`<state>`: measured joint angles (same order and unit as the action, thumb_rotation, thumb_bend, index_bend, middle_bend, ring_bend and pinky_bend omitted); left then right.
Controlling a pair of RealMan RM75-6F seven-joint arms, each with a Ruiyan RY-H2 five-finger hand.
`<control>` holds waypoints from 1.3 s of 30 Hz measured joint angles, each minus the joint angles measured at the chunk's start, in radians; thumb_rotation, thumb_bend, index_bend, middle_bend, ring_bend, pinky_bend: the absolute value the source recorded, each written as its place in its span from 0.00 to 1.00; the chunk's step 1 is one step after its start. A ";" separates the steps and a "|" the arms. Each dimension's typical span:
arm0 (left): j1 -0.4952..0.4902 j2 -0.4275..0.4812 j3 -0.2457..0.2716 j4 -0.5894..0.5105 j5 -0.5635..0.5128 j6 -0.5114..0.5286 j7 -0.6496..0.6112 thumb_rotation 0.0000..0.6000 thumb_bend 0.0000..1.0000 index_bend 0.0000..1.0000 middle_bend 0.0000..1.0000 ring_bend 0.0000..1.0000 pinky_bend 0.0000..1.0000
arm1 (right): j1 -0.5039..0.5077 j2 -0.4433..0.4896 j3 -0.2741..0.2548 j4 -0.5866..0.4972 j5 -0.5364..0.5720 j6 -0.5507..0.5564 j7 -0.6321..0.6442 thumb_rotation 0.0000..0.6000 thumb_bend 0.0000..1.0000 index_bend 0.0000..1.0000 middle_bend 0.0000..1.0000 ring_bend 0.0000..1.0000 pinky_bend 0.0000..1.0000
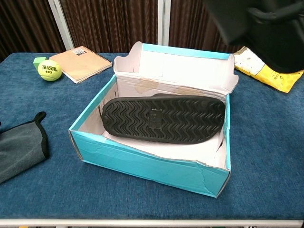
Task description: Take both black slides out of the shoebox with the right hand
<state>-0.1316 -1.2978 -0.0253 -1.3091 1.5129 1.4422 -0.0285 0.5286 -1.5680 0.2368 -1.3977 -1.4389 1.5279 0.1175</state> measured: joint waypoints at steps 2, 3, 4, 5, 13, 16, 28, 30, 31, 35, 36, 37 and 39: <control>-0.002 0.001 0.002 -0.001 0.003 -0.002 0.001 1.00 0.00 0.16 0.19 0.10 0.31 | -0.049 0.001 0.011 -0.006 0.070 0.006 0.044 1.00 0.47 0.85 0.73 0.62 0.79; -0.003 0.002 0.002 -0.002 0.005 -0.002 0.003 1.00 0.00 0.16 0.19 0.10 0.31 | -0.066 0.001 0.017 -0.008 0.101 0.005 0.069 1.00 0.47 0.85 0.73 0.62 0.79; -0.003 0.002 0.002 -0.003 0.006 -0.001 0.004 1.00 0.00 0.16 0.19 0.10 0.31 | -0.083 0.001 0.026 -0.011 0.144 -0.002 0.108 1.00 0.47 0.85 0.73 0.62 0.79; -0.004 0.002 0.002 -0.005 0.008 0.000 0.006 1.00 0.00 0.16 0.19 0.10 0.31 | -0.094 0.002 0.034 -0.014 0.177 -0.013 0.141 1.00 0.47 0.85 0.73 0.62 0.79; -0.004 0.004 0.008 -0.021 0.012 0.001 0.034 1.00 0.00 0.16 0.19 0.10 0.31 | -0.135 0.002 0.106 0.023 0.345 -0.269 0.469 1.00 0.46 0.84 0.73 0.62 0.79; -0.001 0.006 0.008 -0.025 0.005 -0.002 0.042 1.00 0.00 0.16 0.19 0.10 0.31 | -0.127 -0.016 0.132 0.063 0.365 -0.354 0.554 1.00 0.46 0.83 0.73 0.61 0.79; -0.002 0.005 0.013 -0.020 0.006 -0.008 0.041 1.00 0.00 0.16 0.19 0.10 0.31 | -0.127 -0.019 0.176 0.103 0.432 -0.543 0.663 1.00 0.00 0.04 0.14 0.02 0.14; -0.002 0.006 0.013 -0.021 0.006 -0.007 0.045 1.00 0.00 0.16 0.19 0.10 0.31 | -0.125 -0.001 0.167 0.106 0.390 -0.578 0.708 1.00 0.00 0.00 0.02 0.00 0.03; -0.001 0.006 0.013 -0.022 0.007 -0.006 0.046 1.00 0.00 0.16 0.19 0.10 0.31 | -0.123 0.012 0.160 0.110 0.355 -0.598 0.739 1.00 0.00 0.00 0.00 0.00 0.01; -0.001 0.008 0.013 -0.027 0.008 -0.003 0.048 1.00 0.00 0.16 0.19 0.10 0.31 | -0.115 0.042 0.141 0.122 0.243 -0.630 0.807 1.00 0.00 0.00 0.00 0.00 0.00; -0.001 0.008 0.013 -0.030 0.009 -0.002 0.049 1.00 0.00 0.16 0.19 0.10 0.31 | -0.115 0.045 0.139 0.124 0.225 -0.625 0.810 1.00 0.00 0.00 0.00 0.00 0.00; -0.001 0.010 0.012 -0.032 0.009 -0.001 0.049 1.00 0.00 0.16 0.19 0.10 0.31 | -0.114 0.046 0.138 0.126 0.212 -0.610 0.807 1.00 0.00 0.00 0.00 0.00 0.00; -0.002 0.011 0.012 -0.037 0.011 0.001 0.049 1.00 0.00 0.16 0.19 0.10 0.31 | -0.115 0.044 0.137 0.126 0.200 -0.573 0.792 1.00 0.00 0.00 0.00 0.00 0.00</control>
<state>-0.1337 -1.2864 -0.0137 -1.3458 1.5237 1.4428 0.0209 0.4136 -1.5239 0.3740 -1.2721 -1.2384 0.9548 0.9090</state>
